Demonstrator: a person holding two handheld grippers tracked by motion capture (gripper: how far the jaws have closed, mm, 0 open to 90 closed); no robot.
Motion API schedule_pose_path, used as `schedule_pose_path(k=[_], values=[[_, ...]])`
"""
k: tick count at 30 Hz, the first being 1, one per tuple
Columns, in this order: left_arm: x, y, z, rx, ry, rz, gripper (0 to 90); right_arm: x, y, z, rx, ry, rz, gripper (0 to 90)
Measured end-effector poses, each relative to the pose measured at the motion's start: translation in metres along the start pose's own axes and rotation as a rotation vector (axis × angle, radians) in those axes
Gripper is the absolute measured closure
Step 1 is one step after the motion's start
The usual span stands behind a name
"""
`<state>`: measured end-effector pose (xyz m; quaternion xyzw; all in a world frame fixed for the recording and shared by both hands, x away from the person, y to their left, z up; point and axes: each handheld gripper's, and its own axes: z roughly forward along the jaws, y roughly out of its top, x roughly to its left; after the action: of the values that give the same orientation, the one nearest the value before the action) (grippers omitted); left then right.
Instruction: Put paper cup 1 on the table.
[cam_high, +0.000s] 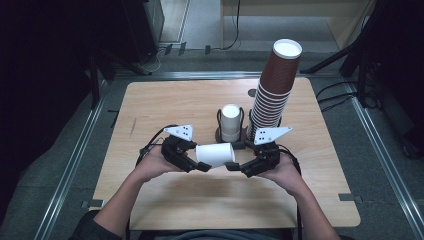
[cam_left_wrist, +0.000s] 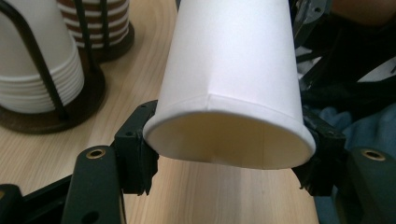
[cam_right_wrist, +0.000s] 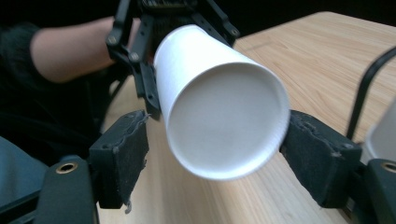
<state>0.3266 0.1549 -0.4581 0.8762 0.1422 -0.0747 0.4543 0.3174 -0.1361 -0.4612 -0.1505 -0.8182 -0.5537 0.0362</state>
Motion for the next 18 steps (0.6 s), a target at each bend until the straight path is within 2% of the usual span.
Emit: schedule_pose_path(k=[1, 4, 5, 7, 8, 10, 15, 18], values=[[0.000, 0.000, 0.000, 0.028, 0.008, 0.002, 33.7, 0.000, -0.001, 0.000, 0.014, -0.011, -0.010, 23.6], [0.000, 0.000, 0.001, 0.051, 0.023, 0.007, 33.7, 0.001, -0.002, 0.001, 0.045, -0.020, -0.019, 23.6], [0.000, 0.000, 0.003, 0.085, 0.034, 0.011, 33.6, 0.002, -0.003, 0.003, 0.072, -0.031, -0.037, 23.6], [0.001, 0.000, 0.004, 0.122, 0.049, 0.017, 33.6, 0.003, -0.005, 0.006, 0.099, -0.041, -0.050, 23.6], [0.001, 0.000, 0.004, 0.122, 0.049, 0.017, 33.5, 0.003, -0.005, 0.007, 0.116, -0.049, -0.057, 23.6], [0.001, 0.000, 0.007, 0.169, 0.072, 0.024, 33.5, 0.003, -0.006, 0.009, 0.136, -0.058, -0.062, 23.6], [0.003, -0.001, 0.009, 0.196, 0.084, 0.013, 33.6, 0.003, -0.008, 0.012, 0.165, -0.076, -0.074, 23.9], [0.003, -0.001, 0.013, 0.246, 0.098, 0.021, 33.6, 0.003, -0.009, 0.015, 0.190, -0.085, -0.089, 24.0]])
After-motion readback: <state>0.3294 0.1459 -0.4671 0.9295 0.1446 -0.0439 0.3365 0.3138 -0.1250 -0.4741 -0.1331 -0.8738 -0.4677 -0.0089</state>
